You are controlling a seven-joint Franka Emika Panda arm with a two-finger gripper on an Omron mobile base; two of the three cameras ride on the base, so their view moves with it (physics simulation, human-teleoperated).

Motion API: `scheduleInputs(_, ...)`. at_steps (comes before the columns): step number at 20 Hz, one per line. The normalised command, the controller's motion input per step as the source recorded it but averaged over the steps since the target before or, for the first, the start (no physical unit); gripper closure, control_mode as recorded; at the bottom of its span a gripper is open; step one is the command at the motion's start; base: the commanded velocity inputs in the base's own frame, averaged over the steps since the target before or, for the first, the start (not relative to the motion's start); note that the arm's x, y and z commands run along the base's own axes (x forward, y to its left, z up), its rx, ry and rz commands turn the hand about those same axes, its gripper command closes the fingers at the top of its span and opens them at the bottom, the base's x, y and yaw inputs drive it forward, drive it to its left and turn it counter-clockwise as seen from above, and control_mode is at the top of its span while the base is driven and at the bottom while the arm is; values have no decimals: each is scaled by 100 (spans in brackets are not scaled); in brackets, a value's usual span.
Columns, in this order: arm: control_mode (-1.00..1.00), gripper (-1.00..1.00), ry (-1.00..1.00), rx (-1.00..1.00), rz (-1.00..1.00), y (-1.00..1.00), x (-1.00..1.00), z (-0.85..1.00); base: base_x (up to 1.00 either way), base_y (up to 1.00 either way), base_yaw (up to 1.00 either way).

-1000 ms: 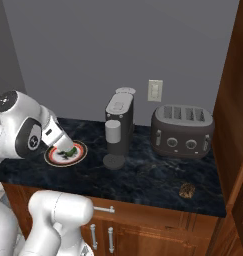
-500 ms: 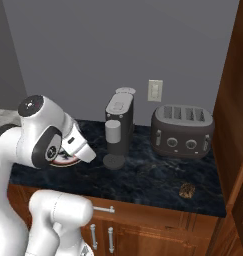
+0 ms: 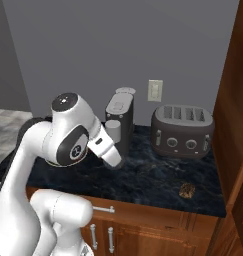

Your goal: Pick the avocado and bread from the counter and place them on the plate. Then pick the jam from the cabinet and place it next to the plate. Lastly close the cabinet door.

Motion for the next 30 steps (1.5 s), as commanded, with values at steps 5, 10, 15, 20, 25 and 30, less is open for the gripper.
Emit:
scheduleInputs(5,-100,-100,33,-5,0,-47,0,-11,0,0,0)
scheduleInputs(10,-100,-100,29,-9,0,-42,0,-21,0,0,0)
scheduleInputs(15,-100,-100,8,-1,0,-45,0,-35,0,0,0)
scheduleInputs(20,-100,-100,-6,5,4,-45,0,-43,0,0,0)
scheduleInputs(25,-100,-100,-15,10,3,-31,1,-25,0,0,0)
scheduleInputs(30,-100,-100,-11,4,8,-22,3,-8,0,0,0)
